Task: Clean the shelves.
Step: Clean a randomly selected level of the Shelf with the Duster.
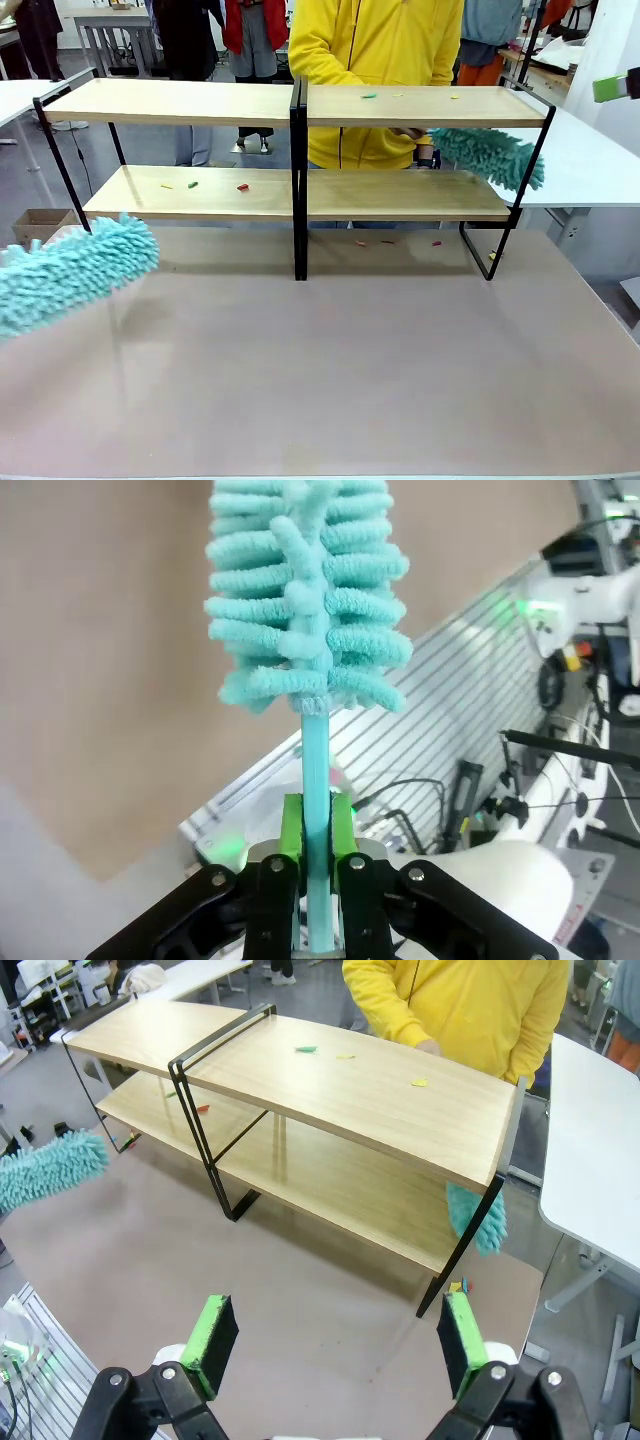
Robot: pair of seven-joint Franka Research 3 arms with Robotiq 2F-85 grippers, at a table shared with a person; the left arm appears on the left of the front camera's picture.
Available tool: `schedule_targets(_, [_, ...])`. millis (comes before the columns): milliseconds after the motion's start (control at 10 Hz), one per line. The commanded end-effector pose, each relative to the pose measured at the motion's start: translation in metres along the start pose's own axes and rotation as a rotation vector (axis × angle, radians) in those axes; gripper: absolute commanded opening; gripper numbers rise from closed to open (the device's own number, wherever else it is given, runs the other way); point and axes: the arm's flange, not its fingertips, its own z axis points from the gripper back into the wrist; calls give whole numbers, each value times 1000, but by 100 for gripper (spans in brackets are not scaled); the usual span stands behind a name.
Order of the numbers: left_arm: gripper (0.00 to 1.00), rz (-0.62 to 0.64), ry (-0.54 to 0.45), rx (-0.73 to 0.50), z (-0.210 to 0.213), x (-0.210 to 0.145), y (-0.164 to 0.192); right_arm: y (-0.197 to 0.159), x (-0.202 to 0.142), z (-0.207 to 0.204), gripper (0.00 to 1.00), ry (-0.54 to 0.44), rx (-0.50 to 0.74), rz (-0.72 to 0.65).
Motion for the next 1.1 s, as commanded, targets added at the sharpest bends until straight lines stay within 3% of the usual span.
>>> schedule_targets(0, [12, -2, -31, 55, 17, -23, 2, -1, 0, 0, 100, -2, 3, -2])
schedule_targets(100, [12, 0, 0, 0, 0, 0, 0, -1, 0, 0, 100, -2, 3, -2])
schedule_targets(200, [12, 30, 19, 104, -22, 5, -5, -1, 0, 0, 100, -2, 3, -2])
schedule_targets(600, [12, 128, 26, 301, -72, 42, -18, -1, 0, 0, 100, -2, 3, -2])
schedule_targets(1000, [12, 179, 153, 395, -107, 71, -10, -1, 0, 0, 100, -2, 3, -2])
